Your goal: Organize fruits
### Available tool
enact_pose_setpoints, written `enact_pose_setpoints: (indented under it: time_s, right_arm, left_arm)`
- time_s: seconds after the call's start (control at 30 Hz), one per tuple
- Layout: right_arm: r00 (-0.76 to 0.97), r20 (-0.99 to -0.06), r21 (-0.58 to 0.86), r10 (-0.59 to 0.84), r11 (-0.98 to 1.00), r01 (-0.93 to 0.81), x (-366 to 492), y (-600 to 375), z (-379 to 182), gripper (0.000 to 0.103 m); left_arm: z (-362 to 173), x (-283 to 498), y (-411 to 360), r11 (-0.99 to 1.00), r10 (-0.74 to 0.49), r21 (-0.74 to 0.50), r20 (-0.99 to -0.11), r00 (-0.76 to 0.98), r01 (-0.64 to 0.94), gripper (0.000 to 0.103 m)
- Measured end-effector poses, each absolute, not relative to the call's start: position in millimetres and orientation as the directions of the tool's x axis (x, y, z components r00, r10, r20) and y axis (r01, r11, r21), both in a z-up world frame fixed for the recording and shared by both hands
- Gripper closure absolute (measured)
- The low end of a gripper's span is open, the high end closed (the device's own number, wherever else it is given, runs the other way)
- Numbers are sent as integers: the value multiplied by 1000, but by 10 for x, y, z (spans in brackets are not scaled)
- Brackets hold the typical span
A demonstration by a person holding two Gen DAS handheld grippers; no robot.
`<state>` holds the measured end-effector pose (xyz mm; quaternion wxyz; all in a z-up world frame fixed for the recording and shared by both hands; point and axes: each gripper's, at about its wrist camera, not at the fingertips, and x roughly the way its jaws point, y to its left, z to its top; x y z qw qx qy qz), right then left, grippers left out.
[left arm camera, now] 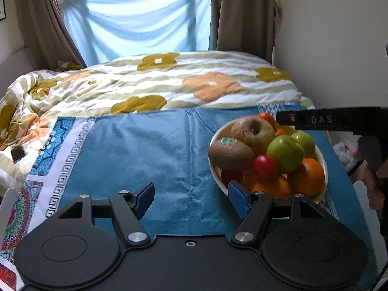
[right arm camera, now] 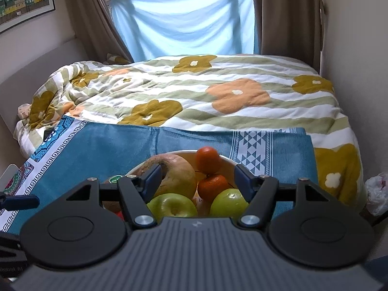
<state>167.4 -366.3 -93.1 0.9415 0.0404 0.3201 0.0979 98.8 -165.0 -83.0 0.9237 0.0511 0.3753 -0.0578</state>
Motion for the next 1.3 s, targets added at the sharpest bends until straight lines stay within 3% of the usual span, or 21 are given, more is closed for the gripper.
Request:
enact_pose_setpoints:
  time_s: [0.47, 0.63, 0.83, 1.3]
  right_arm:
    - [838, -536, 77, 100, 995, -70, 665, -3101, -3, 22]
    - [841, -539, 55, 44, 998, -16, 263, -2830, 215, 2]
    - [824, -567, 49, 1, 998, 33, -104, -2573, 240, 0]
    - [813, -579, 23, -64, 995, 95, -435, -2334, 92, 0]
  left_arm:
    - [29, 442, -961, 987, -101, 41, -579, 809, 153, 31]
    - [229, 250, -708, 989, -99, 39, -551, 829, 144, 22]
    - [282, 46, -489, 990, -79, 59, -538, 839, 131, 0]
    - [163, -273, -217, 991, -64, 63, -552, 831, 118, 0]
